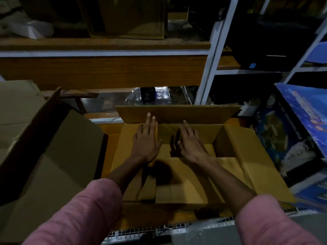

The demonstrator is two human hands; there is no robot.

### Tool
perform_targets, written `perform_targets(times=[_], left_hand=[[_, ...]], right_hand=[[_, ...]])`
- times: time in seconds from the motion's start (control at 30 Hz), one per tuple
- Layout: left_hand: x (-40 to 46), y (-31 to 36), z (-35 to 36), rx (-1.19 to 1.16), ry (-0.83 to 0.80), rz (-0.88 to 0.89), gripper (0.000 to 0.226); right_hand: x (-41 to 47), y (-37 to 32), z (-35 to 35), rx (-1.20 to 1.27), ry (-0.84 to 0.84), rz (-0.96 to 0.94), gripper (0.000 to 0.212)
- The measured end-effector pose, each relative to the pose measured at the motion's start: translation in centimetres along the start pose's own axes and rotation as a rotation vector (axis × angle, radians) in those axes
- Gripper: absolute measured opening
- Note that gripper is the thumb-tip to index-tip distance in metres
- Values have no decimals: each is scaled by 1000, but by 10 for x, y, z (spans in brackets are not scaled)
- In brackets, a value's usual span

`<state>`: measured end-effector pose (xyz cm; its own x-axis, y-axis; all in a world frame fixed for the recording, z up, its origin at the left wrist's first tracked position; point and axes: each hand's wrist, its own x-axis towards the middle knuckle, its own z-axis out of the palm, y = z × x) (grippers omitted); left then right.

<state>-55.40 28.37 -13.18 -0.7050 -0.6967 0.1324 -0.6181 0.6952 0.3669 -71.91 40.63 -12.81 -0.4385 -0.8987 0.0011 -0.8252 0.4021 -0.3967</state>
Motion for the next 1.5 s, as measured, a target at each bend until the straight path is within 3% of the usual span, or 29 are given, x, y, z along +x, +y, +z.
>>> perform_targets(times=[0.13, 0.27, 0.43, 0.77, 0.87, 0.97, 1.03, 1.07, 1.17, 1.23, 1.33, 1.5], left_hand=[[40, -19, 5, 31, -92, -82, 79], [60, -29, 21, 99, -182, -228, 77], [59, -32, 35, 221, -130, -205, 77], [51, -31, 31, 138, -162, -189, 85], [43, -26, 23, 132, -171, -134, 94], [30, -20, 23, 343, -274, 109, 71], [24, -5, 6, 304, -496, 200, 32], [22, 6, -1, 277, -528, 259, 33], [13, 36, -18, 348, -476, 409, 28], [7, 50, -26, 540, -507, 388, 31], [-6, 67, -38, 570, -534, 241, 31], [-31, 82, -59, 755, -266, 173, 24]], right_hand=[[46, -3, 7, -79, 46, -36, 66], [79, 3, 22, -129, -13, -10, 66], [107, 15, 38, -134, -20, -17, 59], [124, 10, 49, -190, 79, 140, 21], [117, 11, 47, -189, 75, 151, 18], [110, 13, 39, -165, 26, 71, 18], [95, 6, 35, -103, 13, 38, 19], [83, 1, 32, -52, 3, 39, 21], [39, -11, 26, 50, -48, 59, 35], [8, -17, 19, 26, -74, 129, 31], [-39, -23, 17, -5, -63, 92, 33], [-83, -27, 40, -214, -183, -55, 53]])
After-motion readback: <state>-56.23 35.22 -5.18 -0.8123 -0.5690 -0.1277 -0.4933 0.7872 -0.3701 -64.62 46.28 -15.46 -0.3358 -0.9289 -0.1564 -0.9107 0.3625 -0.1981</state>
